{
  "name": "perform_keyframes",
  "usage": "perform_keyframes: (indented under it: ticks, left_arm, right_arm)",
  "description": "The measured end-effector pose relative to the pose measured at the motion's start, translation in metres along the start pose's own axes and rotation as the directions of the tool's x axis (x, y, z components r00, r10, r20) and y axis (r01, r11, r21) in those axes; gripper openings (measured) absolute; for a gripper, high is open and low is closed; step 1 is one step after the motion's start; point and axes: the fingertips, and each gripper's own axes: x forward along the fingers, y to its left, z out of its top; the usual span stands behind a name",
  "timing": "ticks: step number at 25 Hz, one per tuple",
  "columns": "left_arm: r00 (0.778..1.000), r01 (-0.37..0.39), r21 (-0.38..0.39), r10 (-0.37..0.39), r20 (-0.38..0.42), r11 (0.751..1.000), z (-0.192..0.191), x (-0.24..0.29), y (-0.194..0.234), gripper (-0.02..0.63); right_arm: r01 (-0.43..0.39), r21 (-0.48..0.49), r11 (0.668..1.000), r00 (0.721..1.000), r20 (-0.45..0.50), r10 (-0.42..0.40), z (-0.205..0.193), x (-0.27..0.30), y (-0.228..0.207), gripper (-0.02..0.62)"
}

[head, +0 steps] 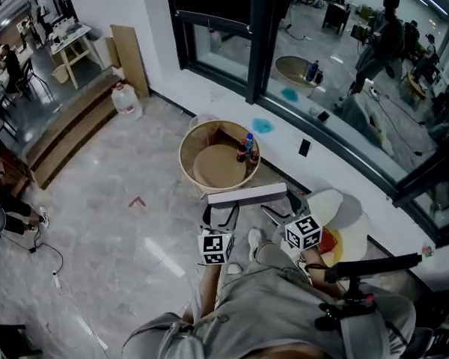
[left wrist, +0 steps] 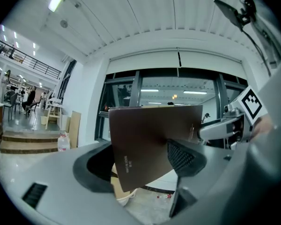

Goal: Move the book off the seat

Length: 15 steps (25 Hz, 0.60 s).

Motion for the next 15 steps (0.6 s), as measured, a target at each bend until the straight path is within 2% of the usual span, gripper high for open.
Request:
perform_keyframes:
  ticks: [9,15]
  left_arm:
    - [0.995,-0.1,0.003,0.1,-0.032,0.995,0.001,0.026,0.063,0.359]
    - [0.969,-0.239,0.041,0.241,-0.06,0.97,0.016,0.073,0.138,0.359]
  right_arm:
    - [-0.11,0.036,0.993,0.994,-0.021,0.111,0.004,0.081,-0.001,0.41]
    - [-0.228,0.081,0.97,0.974,0.025,0.226,0.022,0.191,-0.014,0.41]
